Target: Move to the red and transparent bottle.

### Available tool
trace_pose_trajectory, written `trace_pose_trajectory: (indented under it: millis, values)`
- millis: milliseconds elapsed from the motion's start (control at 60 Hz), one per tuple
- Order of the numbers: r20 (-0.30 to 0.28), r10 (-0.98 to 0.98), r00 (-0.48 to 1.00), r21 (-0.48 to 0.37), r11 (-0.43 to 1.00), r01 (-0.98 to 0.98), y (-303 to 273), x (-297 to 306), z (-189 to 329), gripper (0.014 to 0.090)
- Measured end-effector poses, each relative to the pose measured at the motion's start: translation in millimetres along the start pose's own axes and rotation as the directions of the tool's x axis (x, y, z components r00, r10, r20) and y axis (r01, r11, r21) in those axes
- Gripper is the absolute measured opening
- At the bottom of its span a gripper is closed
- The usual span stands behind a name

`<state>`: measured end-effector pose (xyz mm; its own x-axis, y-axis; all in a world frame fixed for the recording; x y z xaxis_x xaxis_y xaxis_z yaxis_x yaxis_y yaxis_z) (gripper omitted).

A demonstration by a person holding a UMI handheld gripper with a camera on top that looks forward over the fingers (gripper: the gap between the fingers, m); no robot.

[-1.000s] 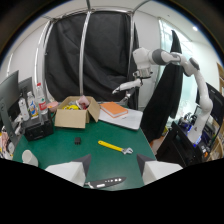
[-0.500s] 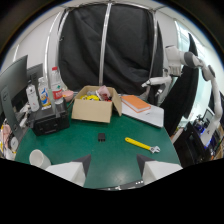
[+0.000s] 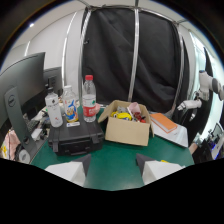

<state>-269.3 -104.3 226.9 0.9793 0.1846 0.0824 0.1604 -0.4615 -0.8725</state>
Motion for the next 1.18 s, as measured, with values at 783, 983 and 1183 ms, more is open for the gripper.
trace_pose_trajectory:
  millis: [783, 983, 1183]
  values:
    - [-0.054, 0.051, 0.997, 0.099, 0.994, -0.045, -90, -76, 188, 0.0861]
    - [-0.048, 0.062, 0.997, 0.078, 0.995, -0.058, -80, -80, 206, 0.0861]
    - [-0.035, 0.058, 0.998, 0.075, 0.996, -0.056, -79, -83, 209, 0.0861]
